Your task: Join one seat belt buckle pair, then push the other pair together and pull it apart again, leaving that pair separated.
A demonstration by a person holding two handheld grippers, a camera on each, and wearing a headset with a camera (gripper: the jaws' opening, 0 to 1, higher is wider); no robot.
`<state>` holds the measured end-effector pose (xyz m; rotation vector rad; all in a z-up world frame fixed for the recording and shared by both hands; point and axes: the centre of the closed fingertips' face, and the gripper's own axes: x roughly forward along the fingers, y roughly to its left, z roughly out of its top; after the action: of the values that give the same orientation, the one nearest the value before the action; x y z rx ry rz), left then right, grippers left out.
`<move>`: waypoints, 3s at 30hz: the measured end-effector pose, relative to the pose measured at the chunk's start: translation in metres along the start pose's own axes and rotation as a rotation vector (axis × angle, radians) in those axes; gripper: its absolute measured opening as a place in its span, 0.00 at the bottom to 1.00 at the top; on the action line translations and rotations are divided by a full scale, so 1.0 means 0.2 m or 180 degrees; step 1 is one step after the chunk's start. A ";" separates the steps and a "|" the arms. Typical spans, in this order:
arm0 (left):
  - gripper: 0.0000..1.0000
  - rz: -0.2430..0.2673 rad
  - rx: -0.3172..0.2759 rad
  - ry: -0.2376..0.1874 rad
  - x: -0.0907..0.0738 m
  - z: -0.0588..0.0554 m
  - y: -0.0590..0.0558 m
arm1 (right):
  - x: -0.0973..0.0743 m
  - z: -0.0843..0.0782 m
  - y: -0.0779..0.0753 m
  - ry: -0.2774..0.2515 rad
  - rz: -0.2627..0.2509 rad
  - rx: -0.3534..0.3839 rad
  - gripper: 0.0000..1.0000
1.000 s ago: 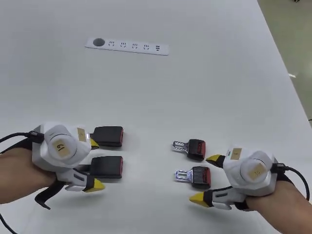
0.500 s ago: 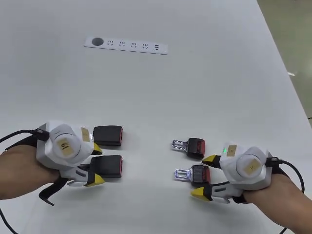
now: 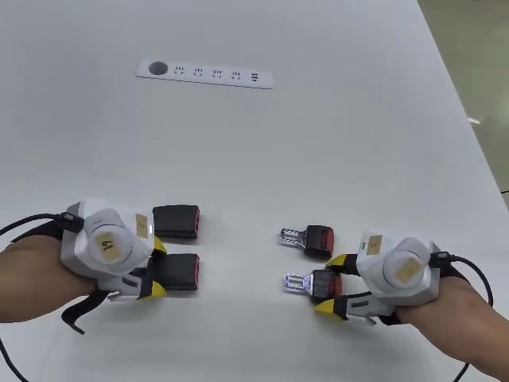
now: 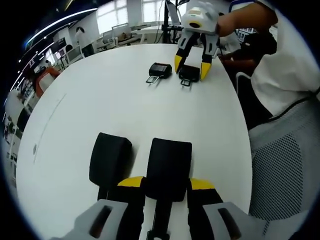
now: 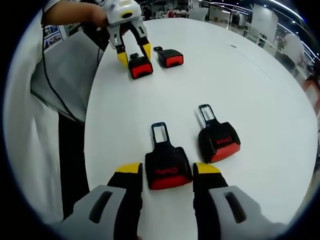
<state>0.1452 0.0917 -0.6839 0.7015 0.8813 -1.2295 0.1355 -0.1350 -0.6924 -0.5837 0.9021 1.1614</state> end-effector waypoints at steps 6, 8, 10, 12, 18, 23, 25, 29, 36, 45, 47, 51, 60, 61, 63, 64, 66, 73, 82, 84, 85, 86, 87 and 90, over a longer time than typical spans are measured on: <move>0.33 -0.0039 0.0180 0.0040 0.01 -0.01 0.00 | 0.00 -0.01 0.01 0.0046 0.0017 -0.0162 0.34; 0.33 -0.0054 0.0215 0.0056 0.02 -0.02 0.00 | 0.00 -0.01 0.00 0.0061 0.0037 -0.0206 0.34; 0.33 -0.0069 0.0239 0.0072 0.02 -0.02 0.00 | 0.00 -0.02 0.00 0.0090 0.0068 -0.0286 0.33; 0.33 -0.0088 0.0334 0.0109 0.02 -0.02 -0.01 | 0.00 -0.03 0.00 0.0130 0.0096 -0.0355 0.33; 0.33 -0.0135 0.0381 0.0191 0.03 -0.03 -0.01 | 0.00 -0.03 0.00 0.0229 0.0160 -0.0504 0.33; 0.33 -0.0155 0.0418 0.0195 0.03 -0.02 -0.01 | -0.01 -0.04 0.00 0.0268 0.0193 -0.0578 0.33; 0.33 -0.0161 0.0418 0.0196 0.03 -0.02 -0.02 | -0.01 -0.04 0.00 0.0268 0.0196 -0.0587 0.33; 0.33 -0.0181 0.0437 0.0194 0.03 -0.02 -0.02 | -0.01 -0.04 0.01 0.0272 0.0181 -0.0583 0.33; 0.33 -0.0230 0.0463 0.0223 0.03 -0.02 -0.01 | -0.01 -0.02 0.01 0.0291 0.0158 -0.0556 0.33; 0.33 -0.0260 0.0445 0.0243 0.03 -0.02 -0.02 | 0.06 0.08 0.05 0.0224 0.0173 -0.0575 0.33; 0.33 -0.0266 0.0458 0.0251 0.03 -0.02 -0.02 | 0.07 0.11 0.06 0.0200 0.0171 -0.0559 0.33; 0.33 -0.0272 0.0472 0.0264 0.03 -0.02 -0.02 | 0.11 0.16 0.06 0.0167 0.0166 -0.0528 0.33; 0.33 -0.0276 0.0488 0.0278 0.03 -0.02 -0.02 | 0.19 0.29 0.11 0.0083 0.0227 -0.0578 0.33; 0.33 -0.0277 0.0480 0.0279 0.03 -0.03 -0.02 | 0.20 0.30 0.11 0.0076 0.0226 -0.0573 0.33; 0.33 -0.0277 0.0478 0.0276 0.03 -0.03 -0.01 | 0.22 0.34 0.11 0.0062 0.0223 -0.0565 0.33; 0.33 -0.0276 0.0478 0.0274 0.03 -0.03 -0.01 | 0.24 0.36 0.11 0.0057 0.0226 -0.0560 0.33; 0.33 -0.0273 0.0473 0.0271 0.03 -0.03 -0.01 | 0.25 0.38 0.12 0.0060 0.0237 -0.0584 0.33; 0.33 -0.0273 0.0469 0.0284 0.03 -0.03 -0.01 | 0.29 0.45 0.14 0.0074 0.0264 -0.0647 0.33; 0.33 -0.0269 0.0475 0.0293 0.02 -0.02 -0.02 | 0.36 0.54 0.17 0.0071 0.0273 -0.0645 0.33; 0.33 -0.0271 0.0482 0.0307 0.02 -0.02 -0.02 | 0.37 0.56 0.17 0.0077 0.0275 -0.0658 0.33; 0.33 -0.0270 0.0484 0.0310 0.02 -0.02 -0.02 | 0.37 0.56 0.17 0.0087 0.0273 -0.0671 0.33; 0.33 -0.0269 0.0470 0.0313 0.02 -0.02 -0.02 | 0.37 0.55 0.17 0.0114 0.0277 -0.0677 0.33; 0.33 -0.0268 0.0476 0.0311 0.02 -0.02 -0.02 | 0.37 0.55 0.17 0.0115 0.0277 -0.0677 0.33; 0.33 -0.0264 0.0466 0.0307 0.02 -0.02 -0.02 | 0.36 0.55 0.17 0.0115 0.0272 -0.0678 0.33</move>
<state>0.1414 0.0922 -0.6898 0.8544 0.9135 -1.3533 0.1441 0.0001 -0.6929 -0.7467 0.8462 1.3380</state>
